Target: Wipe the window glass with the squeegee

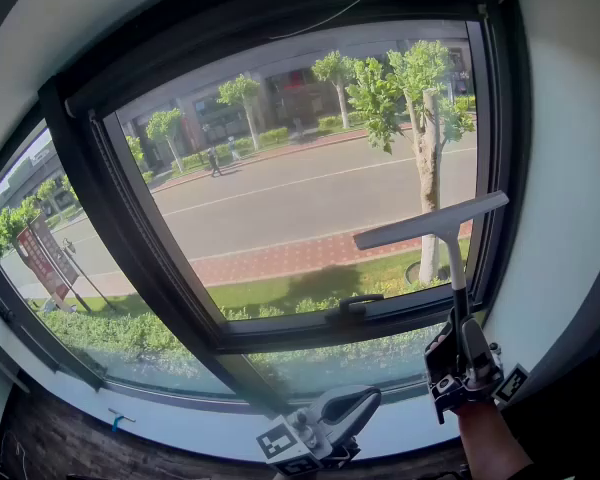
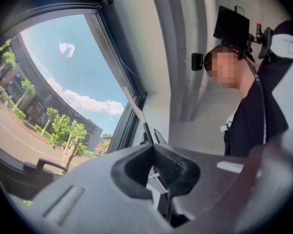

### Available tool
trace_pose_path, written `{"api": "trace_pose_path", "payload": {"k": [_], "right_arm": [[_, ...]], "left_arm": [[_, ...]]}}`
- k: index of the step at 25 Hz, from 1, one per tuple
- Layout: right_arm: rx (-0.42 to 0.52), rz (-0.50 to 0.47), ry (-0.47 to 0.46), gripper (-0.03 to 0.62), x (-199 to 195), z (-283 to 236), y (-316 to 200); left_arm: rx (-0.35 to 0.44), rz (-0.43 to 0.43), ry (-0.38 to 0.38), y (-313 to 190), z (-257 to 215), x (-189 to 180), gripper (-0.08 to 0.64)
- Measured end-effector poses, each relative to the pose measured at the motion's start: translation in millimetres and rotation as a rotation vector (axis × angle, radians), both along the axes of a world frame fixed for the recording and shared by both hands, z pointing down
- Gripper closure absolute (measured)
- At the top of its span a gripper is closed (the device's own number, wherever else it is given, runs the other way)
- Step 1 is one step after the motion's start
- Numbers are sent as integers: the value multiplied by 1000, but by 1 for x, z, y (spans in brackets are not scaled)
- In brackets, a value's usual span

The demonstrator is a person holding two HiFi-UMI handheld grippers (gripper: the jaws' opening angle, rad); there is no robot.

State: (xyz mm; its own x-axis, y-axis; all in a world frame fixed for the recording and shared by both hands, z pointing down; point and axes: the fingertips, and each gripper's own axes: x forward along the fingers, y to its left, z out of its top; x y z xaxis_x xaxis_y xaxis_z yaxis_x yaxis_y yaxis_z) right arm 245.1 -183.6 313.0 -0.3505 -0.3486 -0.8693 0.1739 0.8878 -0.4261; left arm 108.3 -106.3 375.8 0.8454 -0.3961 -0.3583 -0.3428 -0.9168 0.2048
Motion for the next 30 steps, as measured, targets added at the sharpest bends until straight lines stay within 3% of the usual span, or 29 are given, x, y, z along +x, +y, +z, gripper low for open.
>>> {"api": "trace_pose_path", "payload": {"k": [8,15,25,30], "right_arm": [[11,-4,5,436,-4,-4,-3],[13,-8,10,426,-7,-6,-1],[30,-5,-5,424,-4,-5,2],[67,5,-11,425,-19,-69,9]], "left_arm": [[18,0,-9,-2,-6,-2,557],[22,-14,-82,-2,4,3,557],[37,-16,-96,2,5,7,557],[50,-27,-119,1,5,11,557]]}}
